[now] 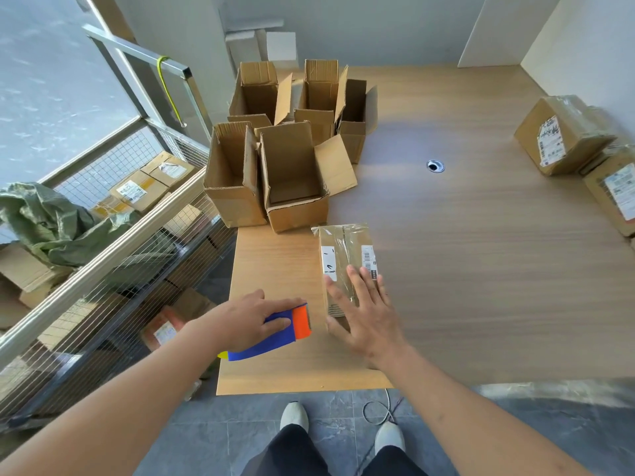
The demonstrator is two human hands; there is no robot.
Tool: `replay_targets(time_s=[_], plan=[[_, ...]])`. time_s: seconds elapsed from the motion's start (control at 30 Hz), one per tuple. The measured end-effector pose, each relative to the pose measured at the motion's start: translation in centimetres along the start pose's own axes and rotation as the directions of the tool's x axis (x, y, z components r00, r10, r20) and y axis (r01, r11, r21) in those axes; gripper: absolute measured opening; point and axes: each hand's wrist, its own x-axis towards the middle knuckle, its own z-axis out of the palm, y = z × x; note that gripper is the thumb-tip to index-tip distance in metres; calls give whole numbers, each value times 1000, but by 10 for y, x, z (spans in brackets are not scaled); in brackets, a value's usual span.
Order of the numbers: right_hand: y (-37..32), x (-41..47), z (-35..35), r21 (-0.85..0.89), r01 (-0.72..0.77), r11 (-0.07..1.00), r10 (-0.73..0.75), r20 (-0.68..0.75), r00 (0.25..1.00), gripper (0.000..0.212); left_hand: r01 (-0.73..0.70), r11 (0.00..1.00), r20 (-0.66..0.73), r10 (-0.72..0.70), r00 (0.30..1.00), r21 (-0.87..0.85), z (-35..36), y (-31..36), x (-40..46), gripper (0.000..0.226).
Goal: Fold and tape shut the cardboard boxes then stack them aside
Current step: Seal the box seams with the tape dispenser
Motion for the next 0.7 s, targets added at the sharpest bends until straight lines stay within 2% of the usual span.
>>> replay_targets(time_s=[0.13,0.7], plan=[[-20,9,7,-45,-119,992,119,-10,993,85,36,999,-11,-36,999,-11,6,14,10,46],[-29,8,7,-108,-147,983,147,-2,989,80,0,994,66,7,998,-106,4,21,39,47]])
